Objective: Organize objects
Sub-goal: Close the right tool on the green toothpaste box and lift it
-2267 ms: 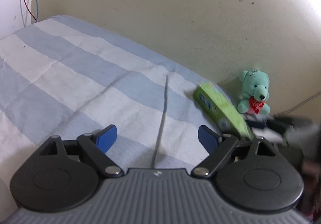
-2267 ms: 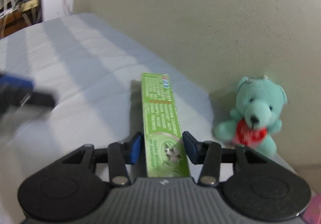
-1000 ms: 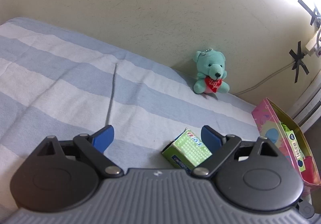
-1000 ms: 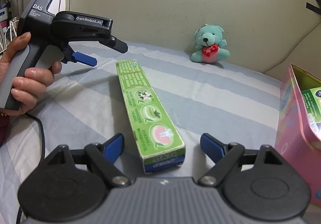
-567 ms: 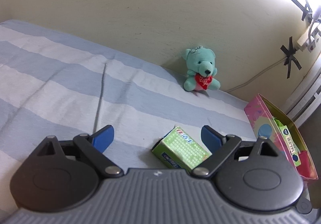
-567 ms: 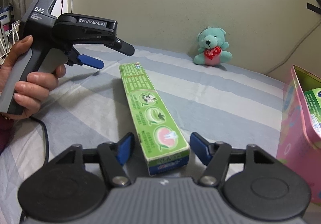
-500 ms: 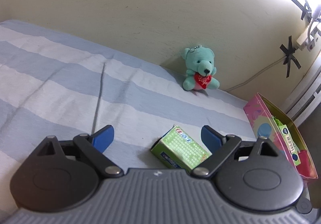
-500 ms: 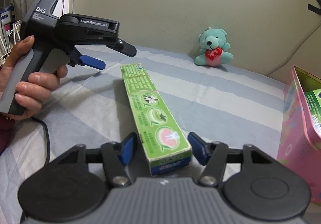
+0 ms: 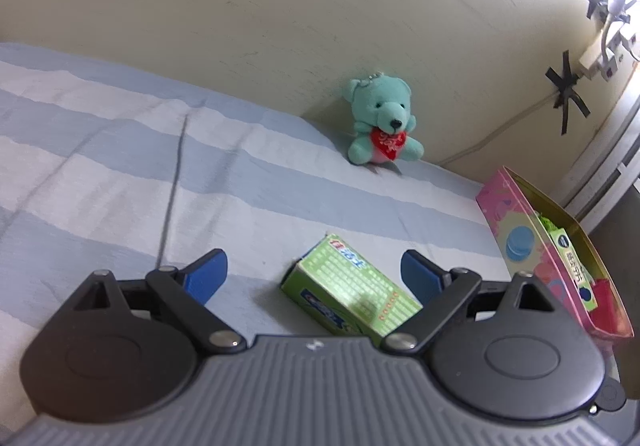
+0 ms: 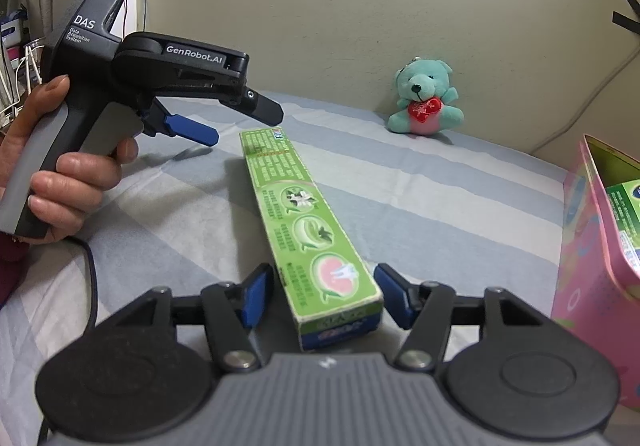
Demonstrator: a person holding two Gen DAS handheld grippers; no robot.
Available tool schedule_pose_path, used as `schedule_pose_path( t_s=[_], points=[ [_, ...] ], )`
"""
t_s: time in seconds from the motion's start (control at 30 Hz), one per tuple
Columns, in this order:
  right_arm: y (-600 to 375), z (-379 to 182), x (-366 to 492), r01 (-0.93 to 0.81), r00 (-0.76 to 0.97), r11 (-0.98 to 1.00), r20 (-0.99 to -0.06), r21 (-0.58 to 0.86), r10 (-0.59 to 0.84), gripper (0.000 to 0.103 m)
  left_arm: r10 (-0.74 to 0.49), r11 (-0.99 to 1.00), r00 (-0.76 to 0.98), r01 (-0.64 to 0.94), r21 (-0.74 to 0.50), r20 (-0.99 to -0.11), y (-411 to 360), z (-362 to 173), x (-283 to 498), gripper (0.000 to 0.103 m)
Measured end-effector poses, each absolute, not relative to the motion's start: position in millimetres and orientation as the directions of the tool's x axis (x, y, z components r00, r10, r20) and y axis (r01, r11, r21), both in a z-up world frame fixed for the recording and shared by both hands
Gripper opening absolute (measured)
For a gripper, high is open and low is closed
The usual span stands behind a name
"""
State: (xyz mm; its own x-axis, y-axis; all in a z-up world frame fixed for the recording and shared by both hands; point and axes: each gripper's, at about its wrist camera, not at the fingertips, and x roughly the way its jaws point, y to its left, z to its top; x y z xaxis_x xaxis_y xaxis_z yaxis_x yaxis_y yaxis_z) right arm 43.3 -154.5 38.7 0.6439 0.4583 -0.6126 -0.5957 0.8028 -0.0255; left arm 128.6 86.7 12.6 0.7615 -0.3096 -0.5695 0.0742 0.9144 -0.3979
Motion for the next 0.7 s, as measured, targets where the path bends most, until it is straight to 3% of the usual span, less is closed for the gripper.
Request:
schedule_pose_path(
  t_s=[0.27, 0.37, 0.47, 0.7],
  points=[
    [-152, 39, 47, -0.596, 0.64, 0.803, -0.615, -0.019, 0.461, 0.06, -0.362, 0.901, 0.729, 0.112, -0.419, -0.581, 80, 8, 131, 0.095],
    [-148, 39, 45, -0.603, 0.643, 0.797, -0.608, -0.027, 0.466, 0.052, -0.395, 0.891, 0.71, 0.142, -0.43, -0.583, 75, 6, 132, 0.092],
    [-143, 40, 41, -0.618, 0.639, 0.785, -0.606, -0.037, 0.474, 0.046, -0.415, 0.889, 0.697, 0.175, -0.422, -0.585, 69, 6, 132, 0.078],
    [-144, 42, 18, -0.623, 0.631, 0.782, -0.613, -0.034, 0.476, 0.042, -0.462, 0.88, 0.657, 0.256, -0.4, -0.596, 48, 6, 121, 0.081]
  ],
)
